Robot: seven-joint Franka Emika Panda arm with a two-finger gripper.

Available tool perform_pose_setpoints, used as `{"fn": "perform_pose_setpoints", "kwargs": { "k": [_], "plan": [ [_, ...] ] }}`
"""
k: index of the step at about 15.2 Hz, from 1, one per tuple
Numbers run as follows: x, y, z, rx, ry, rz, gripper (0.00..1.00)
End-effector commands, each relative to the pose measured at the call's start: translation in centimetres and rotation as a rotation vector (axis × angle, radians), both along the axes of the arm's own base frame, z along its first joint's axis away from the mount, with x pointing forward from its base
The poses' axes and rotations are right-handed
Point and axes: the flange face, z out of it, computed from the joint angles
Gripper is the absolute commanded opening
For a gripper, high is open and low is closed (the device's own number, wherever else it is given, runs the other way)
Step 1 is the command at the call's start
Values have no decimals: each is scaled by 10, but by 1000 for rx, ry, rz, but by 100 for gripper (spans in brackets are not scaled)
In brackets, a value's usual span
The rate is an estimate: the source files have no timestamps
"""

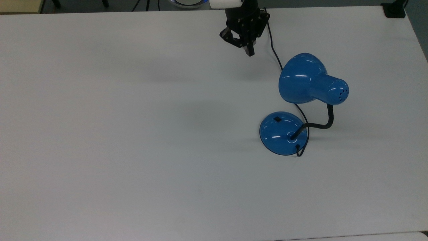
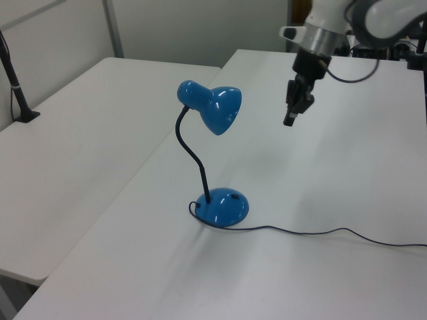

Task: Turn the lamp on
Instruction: 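Move the gripper toward the blue lamp base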

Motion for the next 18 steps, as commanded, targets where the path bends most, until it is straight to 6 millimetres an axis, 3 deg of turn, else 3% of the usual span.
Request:
{"fn": "perform_pose_setpoints", "kwargs": {
  "k": [1, 4, 6, 12, 18],
  "plan": [
    [-33, 0, -23, 26, -27, -16, 0],
    [-9, 6, -58, 8, -78, -46, 0],
    [6, 23, -79, 0, -136, -42, 0],
    [45, 73, -113, -4, -209, -4, 0],
    [78, 95, -127, -6, -229, 8, 0]
  ]
}}
